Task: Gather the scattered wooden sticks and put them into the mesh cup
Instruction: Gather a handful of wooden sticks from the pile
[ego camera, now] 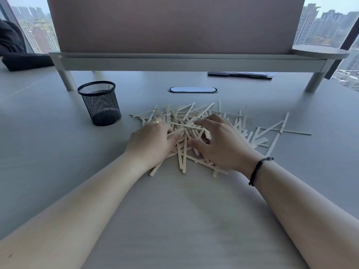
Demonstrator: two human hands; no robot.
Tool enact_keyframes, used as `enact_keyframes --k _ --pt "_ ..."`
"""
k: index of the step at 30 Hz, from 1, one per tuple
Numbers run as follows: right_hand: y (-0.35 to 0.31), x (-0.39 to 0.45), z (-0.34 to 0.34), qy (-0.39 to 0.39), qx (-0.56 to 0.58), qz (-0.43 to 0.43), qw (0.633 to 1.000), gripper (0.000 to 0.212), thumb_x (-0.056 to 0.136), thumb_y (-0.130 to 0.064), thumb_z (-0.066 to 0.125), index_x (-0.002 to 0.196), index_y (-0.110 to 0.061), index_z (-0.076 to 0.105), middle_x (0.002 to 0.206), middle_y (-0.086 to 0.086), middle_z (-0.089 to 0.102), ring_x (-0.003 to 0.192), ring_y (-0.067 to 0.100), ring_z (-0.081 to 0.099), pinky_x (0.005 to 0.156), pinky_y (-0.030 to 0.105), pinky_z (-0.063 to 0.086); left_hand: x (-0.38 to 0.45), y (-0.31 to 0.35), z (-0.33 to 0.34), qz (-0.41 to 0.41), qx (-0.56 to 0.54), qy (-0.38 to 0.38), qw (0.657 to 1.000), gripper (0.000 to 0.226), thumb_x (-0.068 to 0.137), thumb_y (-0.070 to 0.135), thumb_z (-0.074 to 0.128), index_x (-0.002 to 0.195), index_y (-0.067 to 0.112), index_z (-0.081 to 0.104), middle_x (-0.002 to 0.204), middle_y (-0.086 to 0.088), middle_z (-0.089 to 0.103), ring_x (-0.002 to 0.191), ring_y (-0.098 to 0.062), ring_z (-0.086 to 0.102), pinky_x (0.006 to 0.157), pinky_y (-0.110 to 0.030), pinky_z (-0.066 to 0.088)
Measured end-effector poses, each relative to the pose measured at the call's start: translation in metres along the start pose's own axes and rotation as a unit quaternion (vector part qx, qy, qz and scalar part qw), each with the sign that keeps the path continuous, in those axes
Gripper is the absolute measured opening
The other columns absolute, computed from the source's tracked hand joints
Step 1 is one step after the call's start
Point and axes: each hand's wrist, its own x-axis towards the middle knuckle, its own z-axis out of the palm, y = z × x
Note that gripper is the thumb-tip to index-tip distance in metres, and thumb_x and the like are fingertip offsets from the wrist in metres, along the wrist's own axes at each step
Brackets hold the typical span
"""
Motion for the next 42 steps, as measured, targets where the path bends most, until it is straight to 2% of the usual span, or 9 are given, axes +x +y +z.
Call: enact_keyframes --k 4,11,16,20,24,29,33,37,42 --pt "0.007 0.001 -0.002 0.003 0.003 0.015 1.000 0.064 0.088 -0.062 0.058 0.142 -0.029 0.050 0.135 -0.005 0.050 0.124 0.019 0.050 0.098 0.036 0.043 0.000 -0.001 0.002 -0.012 0.006 0.004 1.000 0.039 0.099 0.055 0.048 0.085 0.020 0.059 0.110 -0.002 0.061 0.106 -0.026 0.059 0.071 -0.034 0.038" --pt "0.009 0.001 0.000 -0.009 -0.004 0.027 1.000 0.065 0.087 -0.066 0.055 0.141 -0.031 0.050 0.136 -0.007 0.050 0.123 0.021 0.051 0.098 0.039 0.044 -0.001 0.002 0.000 -0.008 0.049 -0.014 0.999 0.030 0.104 0.043 0.040 0.089 0.017 0.043 0.117 -0.014 0.055 0.112 -0.036 0.053 0.076 -0.042 0.043" --pt "0.009 0.001 -0.001 -0.007 0.006 0.035 0.999 0.068 0.087 -0.069 0.050 0.142 -0.030 0.050 0.138 -0.006 0.049 0.126 0.021 0.049 0.097 0.037 0.042 -0.003 0.004 -0.004 0.013 0.081 0.003 0.997 0.028 0.107 0.038 0.029 0.093 0.015 0.036 0.099 -0.016 0.066 0.074 -0.033 0.048 0.065 -0.038 0.034" --pt "0.008 0.000 -0.001 -0.018 0.004 0.038 0.999 0.069 0.086 -0.074 0.044 0.140 -0.032 0.050 0.136 -0.006 0.050 0.125 0.020 0.047 0.096 0.038 0.042 -0.002 0.007 -0.011 0.005 0.064 0.025 0.998 0.025 0.107 0.036 0.027 0.095 0.015 0.033 0.096 -0.018 0.068 0.070 -0.032 0.043 0.062 -0.038 0.032" --pt "0.007 0.000 -0.002 -0.033 -0.006 0.039 0.999 0.069 0.083 -0.078 0.039 0.134 -0.035 0.055 0.135 -0.008 0.050 0.125 0.019 0.045 0.095 0.037 0.040 -0.002 0.003 -0.012 0.017 0.024 0.042 0.999 0.024 0.107 0.036 0.031 0.096 0.015 0.037 0.095 -0.019 0.068 0.080 -0.040 0.060 0.061 -0.038 0.032" --pt "0.006 -0.002 -0.004 -0.044 -0.018 0.037 0.998 0.062 0.085 -0.074 0.043 0.131 -0.036 0.058 0.135 -0.008 0.052 0.126 0.019 0.044 0.098 0.038 0.039 0.000 -0.005 -0.009 0.043 -0.002 0.062 0.997 0.047 0.100 0.056 0.037 0.087 0.013 0.050 0.074 -0.006 0.061 0.075 -0.036 0.060 0.059 -0.038 0.038" --pt "0.006 -0.001 -0.005 -0.041 -0.032 0.025 0.998 0.061 0.084 -0.074 0.047 0.130 -0.036 0.058 0.134 -0.008 0.053 0.126 0.019 0.046 0.104 0.039 0.035 0.003 -0.008 -0.007 0.063 -0.054 0.106 0.991 0.040 0.101 0.052 0.042 0.072 0.026 0.034 0.058 0.010 0.039 0.060 -0.035 0.054 0.054 -0.038 0.040" --pt "0.014 0.001 -0.013 -0.007 -0.027 0.039 0.999 0.057 0.083 -0.070 0.053 0.129 -0.037 0.059 0.136 -0.009 0.053 0.130 0.018 0.045 0.108 0.040 0.029 0.002 -0.007 -0.014 0.042 -0.106 0.148 0.982 0.043 0.105 0.041 0.040 0.066 0.026 0.031 0.054 0.009 0.041 0.051 -0.033 0.047 0.052 -0.034 0.029" --pt "0.013 -0.001 -0.010 -0.026 -0.033 0.039 0.998 0.041 0.090 -0.053 0.058 0.127 -0.037 0.060 0.137 -0.008 0.052 0.128 0.019 0.047 0.109 0.038 0.027 -0.005 0.000 -0.021 0.022 -0.124 0.166 0.978 0.056 0.101 0.055 0.039 0.057 0.020 0.040 0.049 0.005 0.047 0.047 -0.018 0.049 0.047 -0.029 0.028"
